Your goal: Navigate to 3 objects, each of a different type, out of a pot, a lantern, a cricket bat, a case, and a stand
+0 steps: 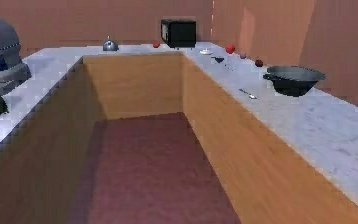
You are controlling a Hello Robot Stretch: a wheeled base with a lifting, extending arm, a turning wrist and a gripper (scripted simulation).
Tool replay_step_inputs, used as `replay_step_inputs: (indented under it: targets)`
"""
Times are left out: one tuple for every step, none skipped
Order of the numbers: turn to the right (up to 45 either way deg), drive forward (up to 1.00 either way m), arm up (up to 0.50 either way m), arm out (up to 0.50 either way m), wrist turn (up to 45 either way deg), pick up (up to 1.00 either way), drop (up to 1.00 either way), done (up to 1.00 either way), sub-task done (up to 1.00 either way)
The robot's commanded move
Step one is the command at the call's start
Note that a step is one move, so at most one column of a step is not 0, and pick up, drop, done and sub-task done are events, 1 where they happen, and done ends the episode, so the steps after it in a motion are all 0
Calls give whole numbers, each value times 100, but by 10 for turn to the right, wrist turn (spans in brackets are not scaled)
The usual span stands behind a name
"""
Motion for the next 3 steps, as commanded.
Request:
replay_step_inputs:
  targets:
    - [0, 75, 0, 0, 0, 0, 0, 0, 0]
    - [450, 0, 0, 0, 0, 0, 0, 0, 0]
    - [0, 0, 0, 0, 0, 0, 0, 0, 100]
